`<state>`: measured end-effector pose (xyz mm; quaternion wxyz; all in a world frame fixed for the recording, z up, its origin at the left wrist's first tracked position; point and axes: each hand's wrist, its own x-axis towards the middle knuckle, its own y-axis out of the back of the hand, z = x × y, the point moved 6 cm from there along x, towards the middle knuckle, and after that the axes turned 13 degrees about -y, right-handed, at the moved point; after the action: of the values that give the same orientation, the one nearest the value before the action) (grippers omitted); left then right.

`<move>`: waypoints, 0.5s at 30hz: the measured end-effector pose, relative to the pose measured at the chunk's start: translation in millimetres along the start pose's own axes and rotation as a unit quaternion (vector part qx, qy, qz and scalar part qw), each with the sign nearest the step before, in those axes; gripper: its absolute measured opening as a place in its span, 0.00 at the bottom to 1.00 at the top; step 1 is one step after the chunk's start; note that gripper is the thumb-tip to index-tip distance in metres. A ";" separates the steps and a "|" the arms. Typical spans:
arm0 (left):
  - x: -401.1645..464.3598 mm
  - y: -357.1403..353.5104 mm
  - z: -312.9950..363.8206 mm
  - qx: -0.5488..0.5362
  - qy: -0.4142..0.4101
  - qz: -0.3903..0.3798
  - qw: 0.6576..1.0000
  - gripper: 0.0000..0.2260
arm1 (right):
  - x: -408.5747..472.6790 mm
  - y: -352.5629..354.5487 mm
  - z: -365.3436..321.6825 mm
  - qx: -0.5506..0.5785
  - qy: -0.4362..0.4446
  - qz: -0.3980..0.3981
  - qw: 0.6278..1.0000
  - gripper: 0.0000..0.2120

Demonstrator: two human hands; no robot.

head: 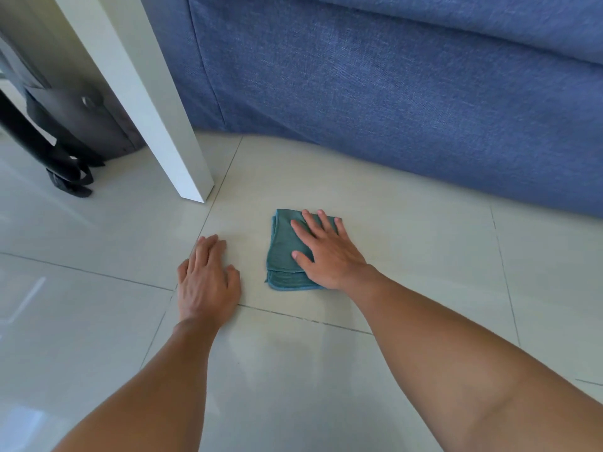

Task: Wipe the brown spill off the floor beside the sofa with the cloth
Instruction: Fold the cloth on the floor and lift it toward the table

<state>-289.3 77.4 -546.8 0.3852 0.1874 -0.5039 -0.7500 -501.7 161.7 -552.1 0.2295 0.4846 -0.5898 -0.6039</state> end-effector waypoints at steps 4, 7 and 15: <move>-8.5 1.9 -10.1 -0.010 -0.014 -0.012 1.000 0.29 | 7.7 -7.9 -25.0 -0.023 0.020 -0.009 0.999 0.30; -6.9 2.7 -11.4 -0.003 -0.028 -0.021 0.999 0.28 | 8.5 -13.1 -44.3 -0.022 0.043 -0.002 0.999 0.29; 15.7 13.2 -0.8 0.001 -0.043 -0.010 0.999 0.23 | -14.9 -18.0 -64.4 0.046 0.128 0.004 0.991 0.24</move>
<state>-293.6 62.3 -533.6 0.3554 0.1610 -0.5189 -0.7605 -434.9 146.4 -553.6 0.2825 0.5656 -0.5849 -0.5081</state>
